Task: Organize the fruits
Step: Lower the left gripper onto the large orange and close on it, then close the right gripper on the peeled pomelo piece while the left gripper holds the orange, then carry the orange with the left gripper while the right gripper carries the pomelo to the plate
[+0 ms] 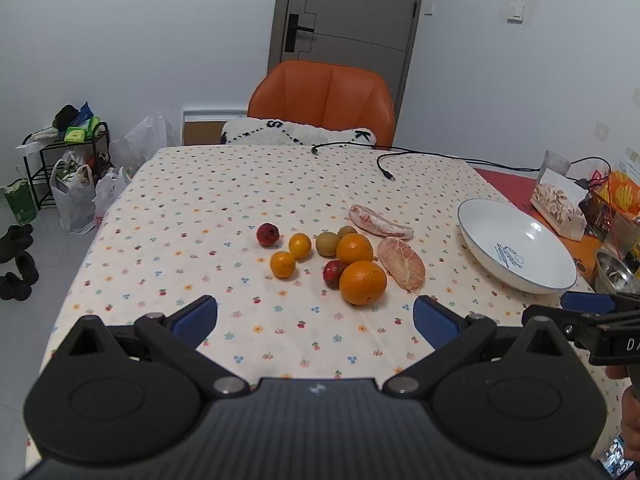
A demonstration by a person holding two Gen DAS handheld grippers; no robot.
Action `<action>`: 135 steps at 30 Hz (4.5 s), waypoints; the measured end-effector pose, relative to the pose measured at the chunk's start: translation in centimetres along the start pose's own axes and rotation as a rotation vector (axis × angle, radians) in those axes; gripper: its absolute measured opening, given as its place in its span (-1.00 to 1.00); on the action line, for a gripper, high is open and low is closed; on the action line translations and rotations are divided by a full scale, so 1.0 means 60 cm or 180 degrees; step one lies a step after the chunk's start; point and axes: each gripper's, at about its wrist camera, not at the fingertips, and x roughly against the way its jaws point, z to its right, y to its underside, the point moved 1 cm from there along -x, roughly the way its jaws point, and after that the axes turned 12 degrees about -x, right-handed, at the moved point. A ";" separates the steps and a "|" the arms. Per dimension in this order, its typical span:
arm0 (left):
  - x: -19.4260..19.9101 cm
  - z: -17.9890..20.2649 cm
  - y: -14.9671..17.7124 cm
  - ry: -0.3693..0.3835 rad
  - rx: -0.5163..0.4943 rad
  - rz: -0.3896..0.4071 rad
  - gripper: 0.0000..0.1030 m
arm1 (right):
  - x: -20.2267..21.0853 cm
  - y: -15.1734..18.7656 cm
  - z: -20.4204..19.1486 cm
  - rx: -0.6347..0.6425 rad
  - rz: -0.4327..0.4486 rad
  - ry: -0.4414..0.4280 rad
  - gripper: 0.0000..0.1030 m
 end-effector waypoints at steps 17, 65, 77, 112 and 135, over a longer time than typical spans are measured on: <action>-0.067 0.002 -0.005 0.0159 0.0050 -0.0024 0.89 | -0.068 -0.015 0.011 -0.0099 -0.0123 -0.0153 0.95; -0.135 -0.029 -0.018 0.0122 0.0470 -0.0158 -0.23 | -0.213 -0.036 -0.026 0.0193 -0.0337 -0.0196 0.29; -0.127 -0.037 -0.012 0.0072 0.0522 -0.0128 -0.23 | -0.237 -0.039 -0.053 0.0470 -0.0274 0.0031 -0.11; -0.143 -0.019 0.011 -0.0041 0.0283 -0.0251 -0.22 | -0.187 -0.003 -0.047 0.0738 -0.0275 0.0056 -0.18; -0.124 0.016 -0.017 0.0065 0.0203 -0.0057 -0.21 | -0.151 -0.023 -0.015 0.0445 -0.0121 -0.0066 -0.35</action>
